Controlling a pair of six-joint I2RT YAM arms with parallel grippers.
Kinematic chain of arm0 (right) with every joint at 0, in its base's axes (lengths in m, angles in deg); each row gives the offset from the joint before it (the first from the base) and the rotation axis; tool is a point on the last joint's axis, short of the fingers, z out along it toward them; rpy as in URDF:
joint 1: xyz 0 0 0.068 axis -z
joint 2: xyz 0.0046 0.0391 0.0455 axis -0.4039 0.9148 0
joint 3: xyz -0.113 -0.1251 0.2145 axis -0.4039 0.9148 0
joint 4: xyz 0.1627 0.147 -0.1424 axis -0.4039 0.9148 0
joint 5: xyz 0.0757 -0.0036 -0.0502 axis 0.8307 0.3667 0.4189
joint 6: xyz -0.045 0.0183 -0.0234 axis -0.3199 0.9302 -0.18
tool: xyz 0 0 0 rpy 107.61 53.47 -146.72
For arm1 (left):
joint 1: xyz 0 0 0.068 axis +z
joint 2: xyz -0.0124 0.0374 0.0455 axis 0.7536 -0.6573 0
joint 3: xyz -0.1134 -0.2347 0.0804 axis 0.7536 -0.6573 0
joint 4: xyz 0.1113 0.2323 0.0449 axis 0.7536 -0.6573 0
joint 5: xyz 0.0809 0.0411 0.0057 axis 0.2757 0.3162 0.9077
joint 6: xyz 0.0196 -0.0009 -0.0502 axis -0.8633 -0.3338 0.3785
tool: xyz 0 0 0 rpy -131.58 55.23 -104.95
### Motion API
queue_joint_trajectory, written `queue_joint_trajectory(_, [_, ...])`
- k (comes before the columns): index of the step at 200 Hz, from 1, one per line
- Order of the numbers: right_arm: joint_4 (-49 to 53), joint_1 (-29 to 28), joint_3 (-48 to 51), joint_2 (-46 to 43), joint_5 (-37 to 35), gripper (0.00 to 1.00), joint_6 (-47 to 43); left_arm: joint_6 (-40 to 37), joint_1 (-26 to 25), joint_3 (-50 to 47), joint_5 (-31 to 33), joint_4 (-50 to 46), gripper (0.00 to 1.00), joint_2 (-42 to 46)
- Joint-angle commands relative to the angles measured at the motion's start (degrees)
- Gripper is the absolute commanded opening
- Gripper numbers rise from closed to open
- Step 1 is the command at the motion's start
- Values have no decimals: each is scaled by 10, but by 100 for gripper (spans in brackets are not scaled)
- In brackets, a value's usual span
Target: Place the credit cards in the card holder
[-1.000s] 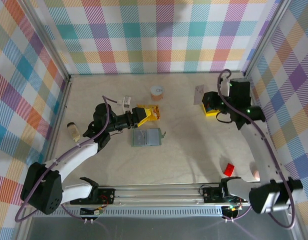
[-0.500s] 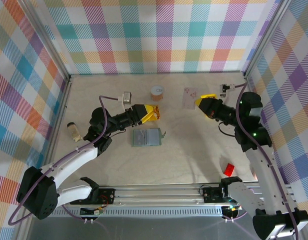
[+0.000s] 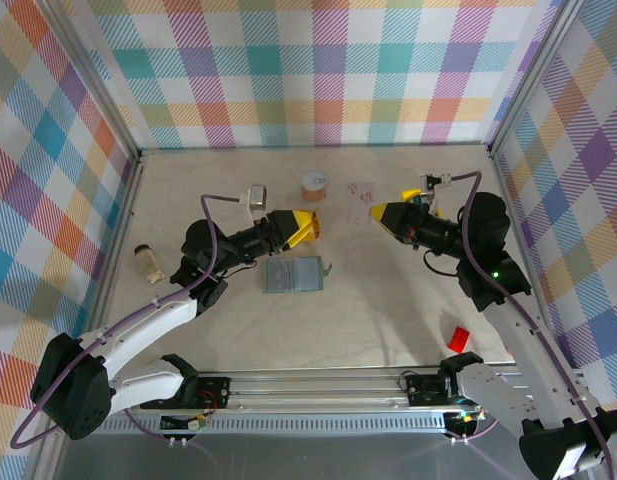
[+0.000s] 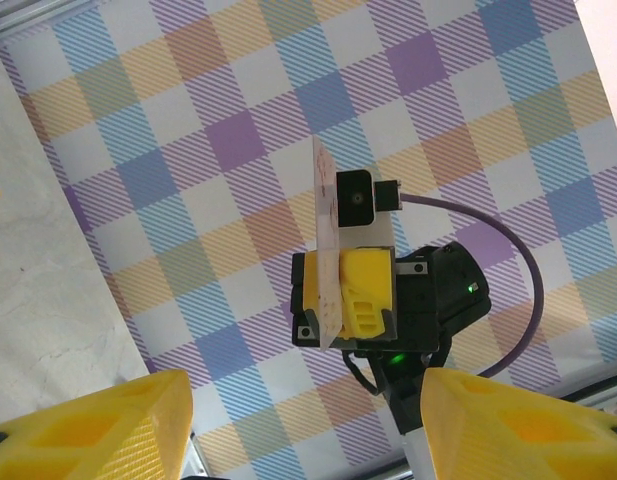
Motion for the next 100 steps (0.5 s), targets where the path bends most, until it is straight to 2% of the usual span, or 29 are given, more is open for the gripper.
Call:
queue_joint_trajectory(1, [-38,-13,5,-11,-14,0,16,-4,-8,-3,10,36,61,5])
queue_joint_trajectory(100, [-68,-57,1,27,-24,0,20,-7,-13,-10,22,51,59,7])
